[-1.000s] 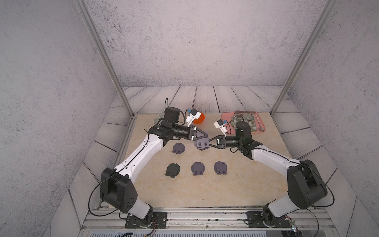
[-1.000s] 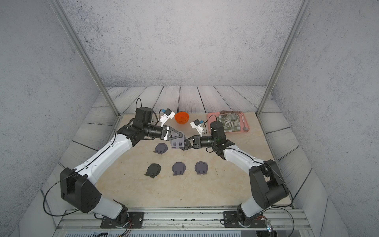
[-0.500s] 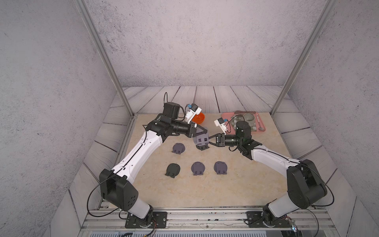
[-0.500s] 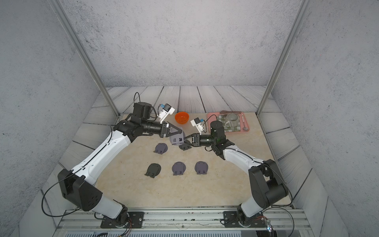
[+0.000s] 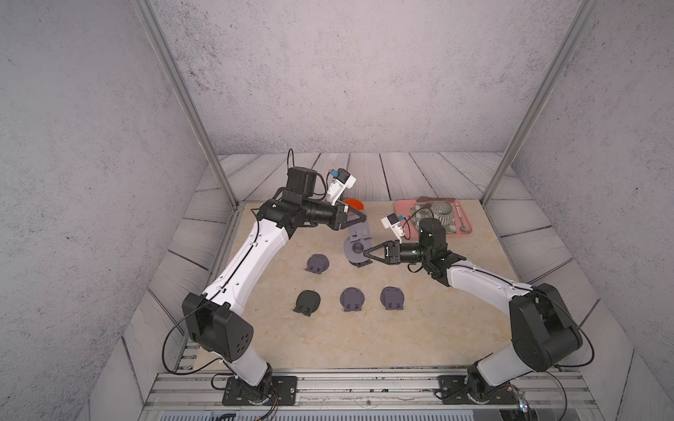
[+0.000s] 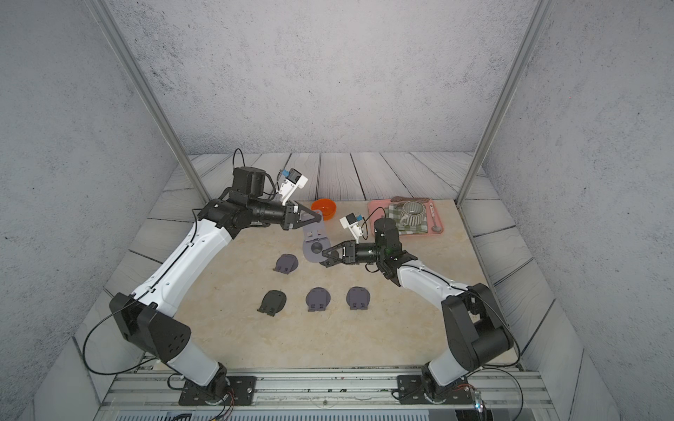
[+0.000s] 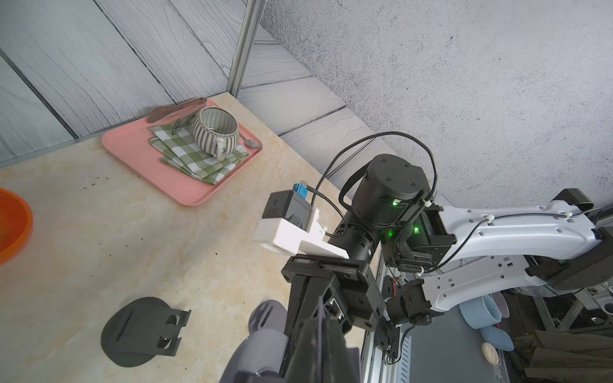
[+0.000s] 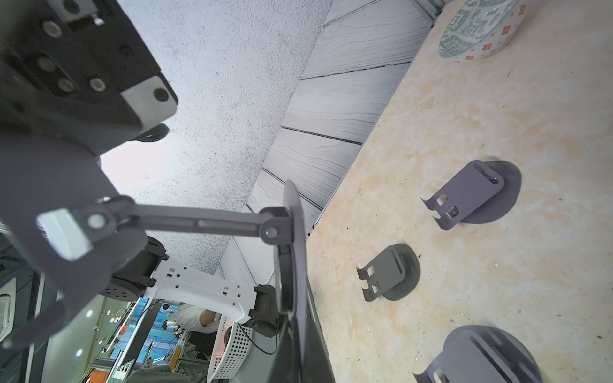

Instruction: Open the phone stand

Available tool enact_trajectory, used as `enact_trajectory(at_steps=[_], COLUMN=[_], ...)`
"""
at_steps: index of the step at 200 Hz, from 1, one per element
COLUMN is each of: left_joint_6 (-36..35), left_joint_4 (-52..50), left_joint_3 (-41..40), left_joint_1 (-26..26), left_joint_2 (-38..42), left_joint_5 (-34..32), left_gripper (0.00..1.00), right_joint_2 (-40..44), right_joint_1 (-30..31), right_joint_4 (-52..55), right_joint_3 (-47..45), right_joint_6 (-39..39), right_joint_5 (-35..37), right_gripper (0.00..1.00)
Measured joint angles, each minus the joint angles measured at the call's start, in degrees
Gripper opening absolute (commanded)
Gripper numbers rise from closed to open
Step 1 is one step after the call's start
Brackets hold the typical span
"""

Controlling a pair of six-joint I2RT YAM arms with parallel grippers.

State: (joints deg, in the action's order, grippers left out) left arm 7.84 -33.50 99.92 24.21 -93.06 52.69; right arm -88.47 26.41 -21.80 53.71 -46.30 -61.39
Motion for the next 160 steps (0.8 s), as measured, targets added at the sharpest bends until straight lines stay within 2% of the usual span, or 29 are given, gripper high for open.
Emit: enact_trajectory(at_steps=[72, 116, 123, 131, 160], left_joint_6=[-5.2, -5.5, -5.5, -5.5, -6.4], left_joint_4=[0.7, 2.8, 3.2, 3.6, 7.1], left_joint_3=[-4.7, -7.6, -8.2, -8.6, -8.9], left_joint_1=[0.7, 1.0, 1.1, 1.2, 1.9], left_joint_2=[2.2, 2.8, 3.0, 3.1, 3.1], left_joint_5=[-1.5, -1.7, -1.7, -1.6, -3.0], left_gripper=[0.00, 0.00, 0.00, 0.00, 0.00], right_joint_2=[-1.7, -3.3, -3.6, -3.8, -4.2], right_joint_1=[0.3, 0.2, 0.2, 0.2, -0.2], right_joint_4=[3.3, 11.0, 13.4, 16.3, 27.0], right_joint_3=[1.2, 4.5, 5.6, 6.8, 10.5], right_joint_6=[0.1, 3.4, 4.7, 6.2, 11.9], right_joint_5=[-1.6, -2.6, -2.6, -2.5, -0.6], right_gripper=[0.00, 0.00, 0.08, 0.21, 0.26])
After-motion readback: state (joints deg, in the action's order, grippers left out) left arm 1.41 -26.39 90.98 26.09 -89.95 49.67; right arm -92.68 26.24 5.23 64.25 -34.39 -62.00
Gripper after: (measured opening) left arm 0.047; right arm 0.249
